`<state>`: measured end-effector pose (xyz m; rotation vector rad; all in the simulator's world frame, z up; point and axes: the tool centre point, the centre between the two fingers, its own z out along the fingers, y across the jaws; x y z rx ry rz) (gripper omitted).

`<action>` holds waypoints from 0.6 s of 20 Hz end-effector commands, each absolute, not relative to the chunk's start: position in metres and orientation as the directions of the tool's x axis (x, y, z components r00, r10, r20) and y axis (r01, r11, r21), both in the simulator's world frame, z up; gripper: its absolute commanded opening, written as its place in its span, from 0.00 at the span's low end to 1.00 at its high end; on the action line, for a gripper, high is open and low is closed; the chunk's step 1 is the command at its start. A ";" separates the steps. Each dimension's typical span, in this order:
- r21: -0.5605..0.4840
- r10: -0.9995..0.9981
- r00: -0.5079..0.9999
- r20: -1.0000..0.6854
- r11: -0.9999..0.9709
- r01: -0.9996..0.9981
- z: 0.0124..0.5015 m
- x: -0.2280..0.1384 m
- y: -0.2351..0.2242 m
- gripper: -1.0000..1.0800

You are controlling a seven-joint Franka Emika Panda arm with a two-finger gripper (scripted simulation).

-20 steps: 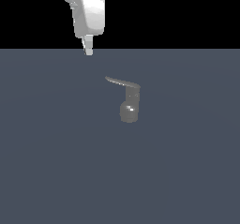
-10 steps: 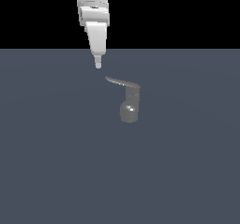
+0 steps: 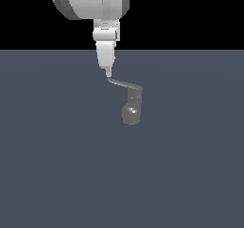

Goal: Turn on the faucet by rotating a designated handle.

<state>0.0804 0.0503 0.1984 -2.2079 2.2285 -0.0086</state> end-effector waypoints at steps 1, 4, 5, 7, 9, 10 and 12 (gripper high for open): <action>0.001 -0.998 -0.061 0.003 0.061 -0.998 0.185 0.088 0.039 0.00; 0.000 -0.995 -0.103 0.002 0.103 -0.995 0.178 0.097 0.032 0.00; 0.000 -0.994 -0.114 0.002 0.114 -0.994 0.176 0.099 0.030 0.00; 0.000 -0.991 -0.130 0.002 0.130 -0.991 0.173 0.102 0.027 0.00; 0.000 -0.990 -0.141 0.001 0.141 -0.990 0.171 0.104 0.025 0.00; 0.000 -0.990 -0.144 0.001 0.144 -0.990 0.171 0.105 0.025 0.00; 0.000 -0.990 -0.144 0.001 0.144 -0.990 0.171 0.105 0.025 0.00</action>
